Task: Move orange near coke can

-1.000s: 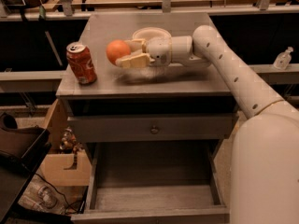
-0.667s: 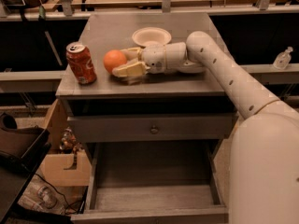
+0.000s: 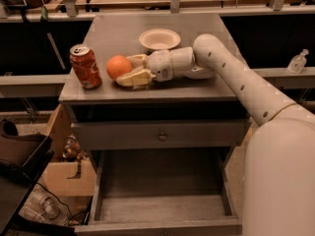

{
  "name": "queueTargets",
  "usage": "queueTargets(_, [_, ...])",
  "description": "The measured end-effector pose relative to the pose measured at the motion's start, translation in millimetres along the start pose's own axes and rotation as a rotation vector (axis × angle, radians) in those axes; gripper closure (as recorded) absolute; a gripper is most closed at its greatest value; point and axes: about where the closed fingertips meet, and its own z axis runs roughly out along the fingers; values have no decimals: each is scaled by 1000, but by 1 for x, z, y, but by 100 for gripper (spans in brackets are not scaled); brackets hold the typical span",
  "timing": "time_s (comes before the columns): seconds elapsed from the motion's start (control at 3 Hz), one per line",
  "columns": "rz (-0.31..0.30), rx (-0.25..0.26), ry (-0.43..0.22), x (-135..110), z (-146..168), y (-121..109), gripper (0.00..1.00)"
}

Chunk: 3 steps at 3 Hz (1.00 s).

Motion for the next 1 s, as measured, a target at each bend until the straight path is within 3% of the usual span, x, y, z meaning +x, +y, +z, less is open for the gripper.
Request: queueTargets(1.0, [0,-11,-2,-1,7,2,14])
